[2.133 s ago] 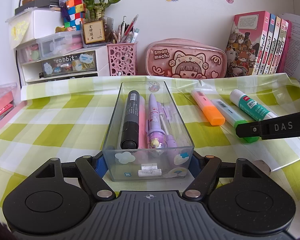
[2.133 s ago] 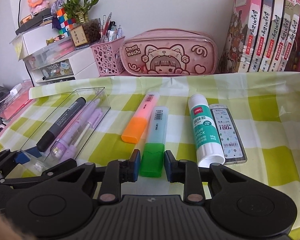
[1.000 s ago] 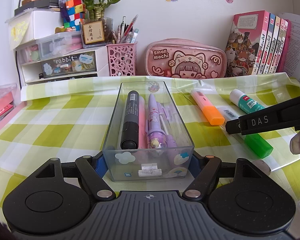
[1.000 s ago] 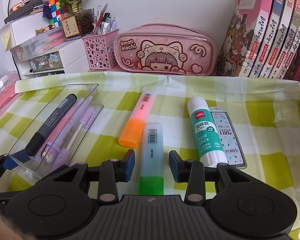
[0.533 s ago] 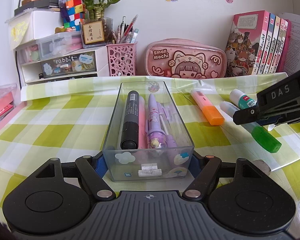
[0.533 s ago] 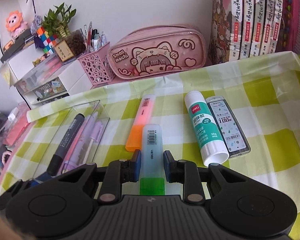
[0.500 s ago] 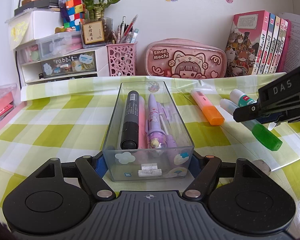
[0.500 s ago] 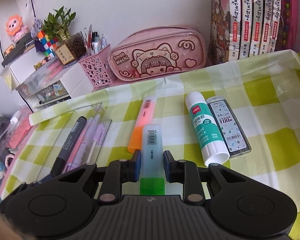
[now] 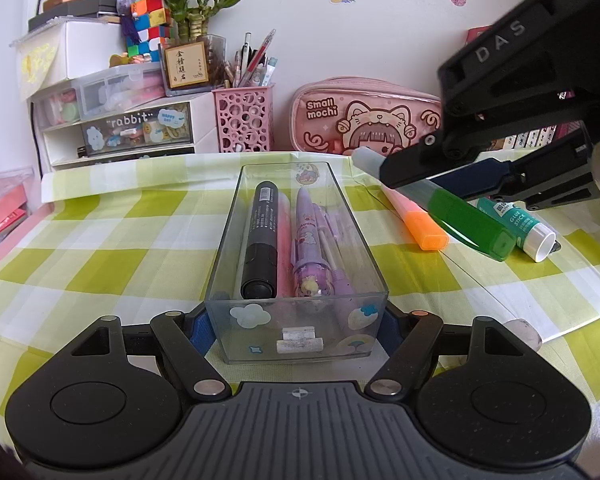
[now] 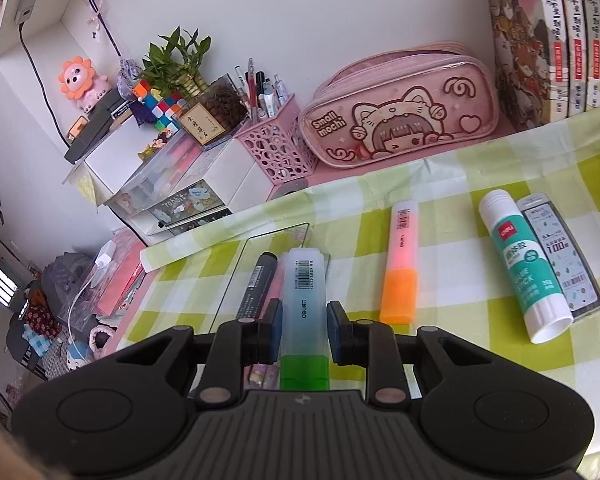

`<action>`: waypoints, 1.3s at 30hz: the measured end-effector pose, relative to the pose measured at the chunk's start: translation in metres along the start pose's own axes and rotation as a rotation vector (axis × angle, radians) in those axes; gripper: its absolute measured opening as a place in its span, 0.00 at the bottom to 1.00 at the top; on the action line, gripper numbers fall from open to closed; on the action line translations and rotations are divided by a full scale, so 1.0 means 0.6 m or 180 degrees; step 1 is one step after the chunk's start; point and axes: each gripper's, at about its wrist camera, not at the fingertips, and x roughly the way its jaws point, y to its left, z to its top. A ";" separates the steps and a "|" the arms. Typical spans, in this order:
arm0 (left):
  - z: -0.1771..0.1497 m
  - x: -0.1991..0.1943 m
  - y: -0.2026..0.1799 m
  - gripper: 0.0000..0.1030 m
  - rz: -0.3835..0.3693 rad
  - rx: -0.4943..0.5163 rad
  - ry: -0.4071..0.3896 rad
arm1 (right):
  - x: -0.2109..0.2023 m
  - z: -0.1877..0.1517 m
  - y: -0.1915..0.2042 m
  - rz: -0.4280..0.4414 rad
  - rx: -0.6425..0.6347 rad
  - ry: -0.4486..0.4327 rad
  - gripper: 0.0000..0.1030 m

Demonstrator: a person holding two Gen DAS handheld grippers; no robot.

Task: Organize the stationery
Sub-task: 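Carry the green-capped highlighter over the tray and lower it in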

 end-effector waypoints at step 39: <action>0.000 0.000 -0.001 0.72 0.0005 -0.0001 0.0001 | 0.108 0.046 0.003 0.0175 0.0681 0.0343 0.29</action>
